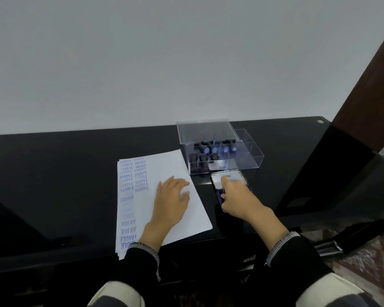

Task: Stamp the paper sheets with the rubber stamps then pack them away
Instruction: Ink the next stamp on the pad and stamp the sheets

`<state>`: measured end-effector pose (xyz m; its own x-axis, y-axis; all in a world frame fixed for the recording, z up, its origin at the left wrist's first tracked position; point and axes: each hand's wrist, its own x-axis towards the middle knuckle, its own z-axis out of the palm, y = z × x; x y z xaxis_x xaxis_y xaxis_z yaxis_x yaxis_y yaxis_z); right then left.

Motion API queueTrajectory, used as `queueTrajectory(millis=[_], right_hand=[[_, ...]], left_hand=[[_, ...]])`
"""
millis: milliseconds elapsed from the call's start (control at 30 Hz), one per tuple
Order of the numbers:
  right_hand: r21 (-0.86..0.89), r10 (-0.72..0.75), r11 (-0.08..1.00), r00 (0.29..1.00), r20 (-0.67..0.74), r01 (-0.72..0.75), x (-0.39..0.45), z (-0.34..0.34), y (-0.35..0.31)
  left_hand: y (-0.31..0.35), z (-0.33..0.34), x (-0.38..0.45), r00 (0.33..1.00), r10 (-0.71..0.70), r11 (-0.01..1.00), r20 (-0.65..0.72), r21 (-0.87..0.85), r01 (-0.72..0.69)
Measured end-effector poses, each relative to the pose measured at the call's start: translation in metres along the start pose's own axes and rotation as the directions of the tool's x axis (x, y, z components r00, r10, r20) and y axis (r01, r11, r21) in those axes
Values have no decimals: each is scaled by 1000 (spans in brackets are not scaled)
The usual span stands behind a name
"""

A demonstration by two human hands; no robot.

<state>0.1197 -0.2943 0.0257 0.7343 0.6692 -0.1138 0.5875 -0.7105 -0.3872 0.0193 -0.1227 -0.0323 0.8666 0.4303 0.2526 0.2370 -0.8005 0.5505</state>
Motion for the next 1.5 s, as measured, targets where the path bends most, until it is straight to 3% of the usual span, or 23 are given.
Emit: queueTrajectory(millis=[133, 300, 367, 633, 800, 967, 1133, 1300, 1500], right_hand=[[-101, -20, 995, 999, -43, 16, -2, 7, -8], [172, 92, 982, 992, -83, -77, -2, 2, 7], [204, 100, 976, 991, -91, -80, -4, 1, 7], [-122, 10, 992, 992, -129, -26, -7, 12, -15], [139, 97, 988, 981, -168, -74, -8, 13, -4], [194, 112, 978, 982, -153, -81, -4, 9, 3], [367, 172, 925, 969, -175, -98, 3, 2, 15], [292, 127, 955, 954, -273, -44, 9, 6, 13], [18, 72, 997, 934, -349, -70, 9, 16, 7]], left_hand=[[-11, -5, -10, 996, -91, 993, -18, 72, 92], [-12, -1, -18, 994, -112, 986, 12, 128, 110], [-12, 0, -18, 994, -111, 984, 10, 144, 109], [-13, 2, -20, 994, -109, 984, 6, 139, 107], [-13, 1, -19, 994, -112, 985, -6, 129, 112], [-13, 1, -19, 994, -113, 986, -11, 120, 113], [-13, 0, -19, 993, -113, 986, -16, 121, 115], [-13, 1, -19, 993, -114, 987, -15, 115, 115], [-13, 1, -18, 994, -110, 987, -21, 114, 112]])
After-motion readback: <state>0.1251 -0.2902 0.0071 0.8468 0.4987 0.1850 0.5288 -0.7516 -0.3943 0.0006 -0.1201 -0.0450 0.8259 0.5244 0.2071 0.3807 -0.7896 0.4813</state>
